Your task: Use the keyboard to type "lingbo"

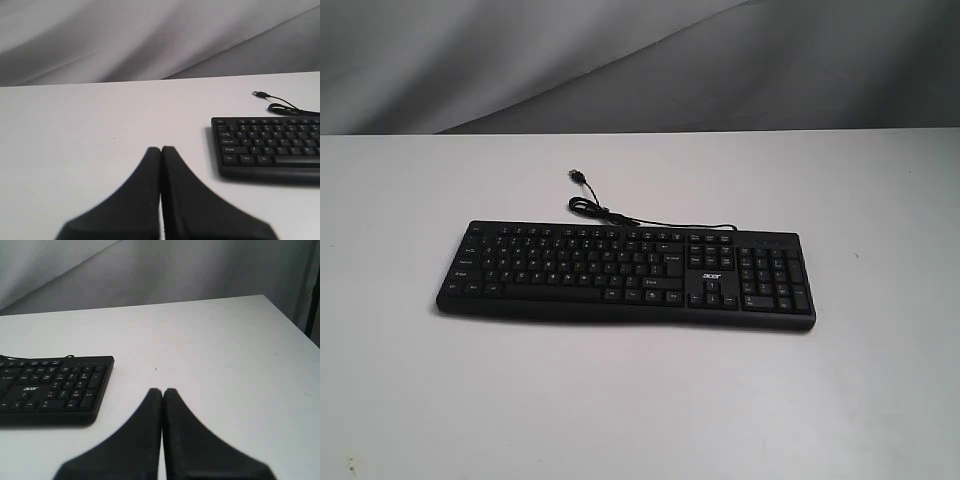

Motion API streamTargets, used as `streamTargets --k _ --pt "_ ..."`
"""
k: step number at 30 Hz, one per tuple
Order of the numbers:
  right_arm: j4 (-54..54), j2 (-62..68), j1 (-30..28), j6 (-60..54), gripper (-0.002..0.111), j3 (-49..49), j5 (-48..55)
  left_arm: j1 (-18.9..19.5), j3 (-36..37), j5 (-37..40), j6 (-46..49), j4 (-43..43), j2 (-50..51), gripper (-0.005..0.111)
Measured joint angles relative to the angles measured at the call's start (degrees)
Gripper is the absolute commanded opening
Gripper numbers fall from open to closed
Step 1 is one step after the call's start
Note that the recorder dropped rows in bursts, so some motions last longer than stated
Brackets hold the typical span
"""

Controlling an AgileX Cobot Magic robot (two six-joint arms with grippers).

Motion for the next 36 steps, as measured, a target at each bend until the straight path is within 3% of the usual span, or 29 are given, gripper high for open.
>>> streamTargets --k 24,36 --pt "-0.05 0.00 0.00 0.00 0.000 0.00 -0.79 0.00 0.00 0.00 0.00 0.00 0.00 0.001" --pt "0.45 -0.04 0.00 0.46 0.000 0.00 -31.81 0.00 0.00 0.00 0.00 0.00 0.00 0.001"
